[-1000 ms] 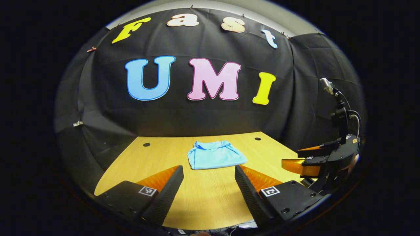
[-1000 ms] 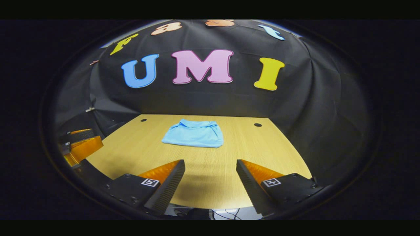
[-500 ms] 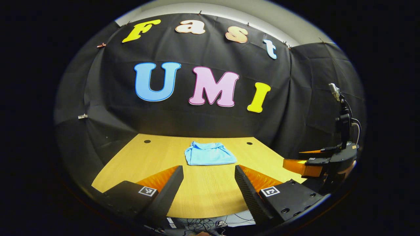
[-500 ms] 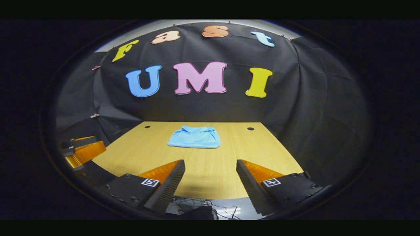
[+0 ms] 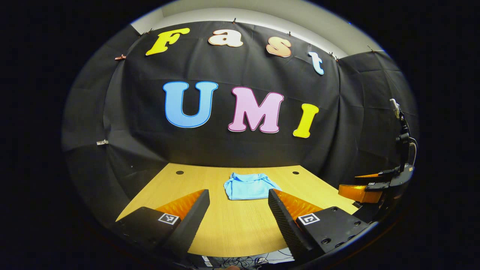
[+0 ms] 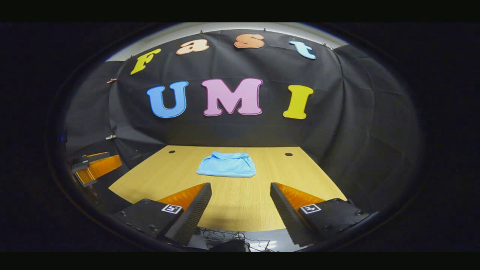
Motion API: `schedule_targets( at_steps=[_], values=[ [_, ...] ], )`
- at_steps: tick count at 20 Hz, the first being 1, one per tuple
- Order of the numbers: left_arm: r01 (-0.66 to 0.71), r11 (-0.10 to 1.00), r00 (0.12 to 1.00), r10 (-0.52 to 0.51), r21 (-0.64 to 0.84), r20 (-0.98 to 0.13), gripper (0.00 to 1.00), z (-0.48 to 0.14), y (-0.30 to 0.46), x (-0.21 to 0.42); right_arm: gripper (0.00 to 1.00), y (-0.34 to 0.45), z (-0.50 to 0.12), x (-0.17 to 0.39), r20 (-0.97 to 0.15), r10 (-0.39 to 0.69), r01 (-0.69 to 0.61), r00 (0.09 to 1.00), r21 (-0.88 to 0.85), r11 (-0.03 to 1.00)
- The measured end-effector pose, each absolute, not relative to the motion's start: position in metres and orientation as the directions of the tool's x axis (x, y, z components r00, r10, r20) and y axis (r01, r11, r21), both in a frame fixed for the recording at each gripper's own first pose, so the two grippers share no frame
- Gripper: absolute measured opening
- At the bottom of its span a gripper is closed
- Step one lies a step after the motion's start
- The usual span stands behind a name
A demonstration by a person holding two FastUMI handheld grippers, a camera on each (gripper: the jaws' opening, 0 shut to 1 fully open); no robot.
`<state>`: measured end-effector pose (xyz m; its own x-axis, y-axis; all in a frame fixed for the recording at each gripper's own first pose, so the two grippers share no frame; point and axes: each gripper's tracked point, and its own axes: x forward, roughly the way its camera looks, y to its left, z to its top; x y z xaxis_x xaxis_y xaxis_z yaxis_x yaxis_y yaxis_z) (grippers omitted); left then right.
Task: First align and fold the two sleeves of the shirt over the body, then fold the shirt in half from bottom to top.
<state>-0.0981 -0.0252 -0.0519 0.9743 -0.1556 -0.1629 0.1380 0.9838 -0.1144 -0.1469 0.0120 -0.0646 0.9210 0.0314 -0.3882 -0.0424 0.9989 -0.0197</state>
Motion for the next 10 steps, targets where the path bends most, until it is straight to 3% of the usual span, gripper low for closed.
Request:
schedule_targets(
  at_steps=[10],
  values=[
    [0.173, 0.977, 0.971, -0.191, -0.128, -0.142, 0.99, -0.048, -0.032, -0.098, 0.97, 0.026, -0.067, -0.133, -0.379, 0.057, -0.057, 0.923, 0.013, 0.998]
  ],
)
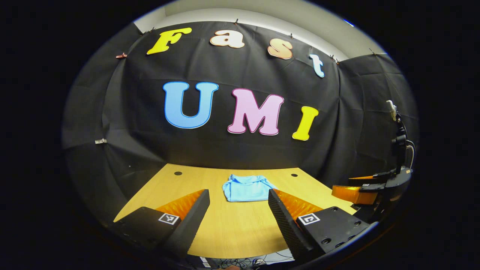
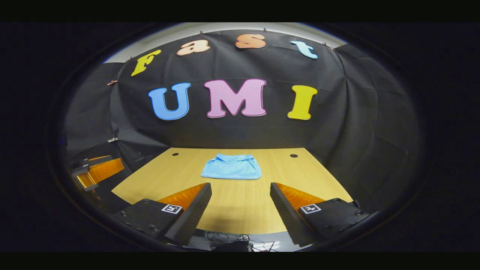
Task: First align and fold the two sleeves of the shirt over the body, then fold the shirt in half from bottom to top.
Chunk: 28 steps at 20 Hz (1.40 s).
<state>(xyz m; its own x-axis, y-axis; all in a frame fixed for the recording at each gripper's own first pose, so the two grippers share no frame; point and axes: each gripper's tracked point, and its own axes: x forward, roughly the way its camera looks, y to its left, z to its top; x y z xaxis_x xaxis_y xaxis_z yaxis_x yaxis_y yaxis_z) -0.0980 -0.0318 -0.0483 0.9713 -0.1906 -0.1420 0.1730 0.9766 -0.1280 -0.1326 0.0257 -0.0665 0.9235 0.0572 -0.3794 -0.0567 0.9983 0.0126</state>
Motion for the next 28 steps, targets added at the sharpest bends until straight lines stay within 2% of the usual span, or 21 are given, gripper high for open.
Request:
schedule_targets(
  at_steps=[4, 11, 28],
  values=[
    [0.190, 0.977, 0.970, -0.202, -0.093, -0.138, 0.99, -0.049, -0.034, -0.093, 0.98, 0.028, -0.070, -0.127, -0.385, 0.060, -0.053, 0.921, 0.028, 0.998],
    [0.231, 0.966, 0.959, -0.247, -0.119, -0.138, 0.99, -0.050, -0.043, -0.084, 0.98, 0.032, -0.078, -0.120, -0.388, 0.052, -0.053, 0.920, 0.010, 0.999],
    [0.226, 0.969, 0.962, -0.238, -0.099, -0.136, 0.99, -0.052, -0.046, -0.081, 0.97, 0.034, -0.072, -0.120, -0.365, 0.071, -0.080, 0.928, -0.008, 0.997]
  ],
)
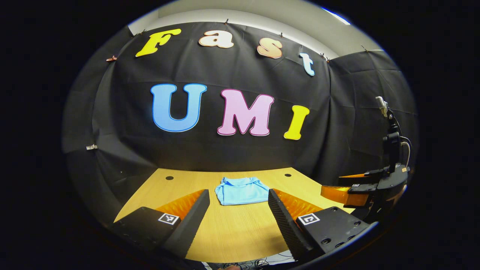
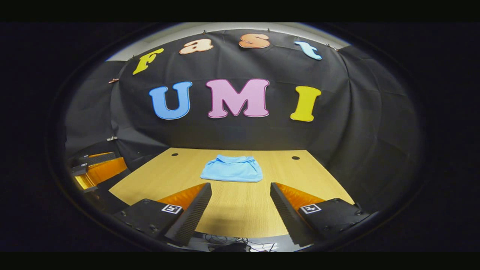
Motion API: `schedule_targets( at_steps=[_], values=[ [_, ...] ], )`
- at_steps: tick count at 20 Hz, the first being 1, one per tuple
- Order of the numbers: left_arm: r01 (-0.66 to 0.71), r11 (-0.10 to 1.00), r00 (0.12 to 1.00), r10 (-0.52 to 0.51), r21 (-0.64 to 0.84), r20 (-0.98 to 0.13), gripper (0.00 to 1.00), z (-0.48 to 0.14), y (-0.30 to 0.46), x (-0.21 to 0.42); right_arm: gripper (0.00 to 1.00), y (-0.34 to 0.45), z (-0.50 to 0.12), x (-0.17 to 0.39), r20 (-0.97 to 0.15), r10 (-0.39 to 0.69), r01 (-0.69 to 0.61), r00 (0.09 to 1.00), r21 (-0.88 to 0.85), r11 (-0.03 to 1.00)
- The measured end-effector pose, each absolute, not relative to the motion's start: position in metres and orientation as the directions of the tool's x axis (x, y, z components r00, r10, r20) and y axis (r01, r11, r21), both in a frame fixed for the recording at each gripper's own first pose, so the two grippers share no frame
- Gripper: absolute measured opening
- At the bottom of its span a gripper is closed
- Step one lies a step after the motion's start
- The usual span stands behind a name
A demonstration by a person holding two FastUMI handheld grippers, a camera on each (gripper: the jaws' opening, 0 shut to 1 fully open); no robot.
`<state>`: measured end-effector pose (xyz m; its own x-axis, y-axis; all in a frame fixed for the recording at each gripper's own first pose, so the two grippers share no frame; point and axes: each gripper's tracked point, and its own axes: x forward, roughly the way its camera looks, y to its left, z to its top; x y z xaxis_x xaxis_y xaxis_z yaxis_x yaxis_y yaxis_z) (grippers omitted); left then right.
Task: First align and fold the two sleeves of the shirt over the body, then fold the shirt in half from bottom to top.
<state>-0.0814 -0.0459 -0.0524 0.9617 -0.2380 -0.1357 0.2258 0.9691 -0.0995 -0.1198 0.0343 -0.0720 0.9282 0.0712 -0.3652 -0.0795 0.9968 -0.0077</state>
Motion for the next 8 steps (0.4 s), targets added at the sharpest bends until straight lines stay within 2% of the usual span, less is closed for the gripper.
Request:
schedule_targets(
  at_steps=[8],
  values=[
    [0.227, 0.969, 0.961, -0.239, -0.094, -0.142, 0.99, -0.0560, -0.0496, -0.0838, 0.98, 0.0357, -0.0706, -0.1223, -0.364, 0.084, -0.091, 0.928, -0.003, 0.996]
  ],
)
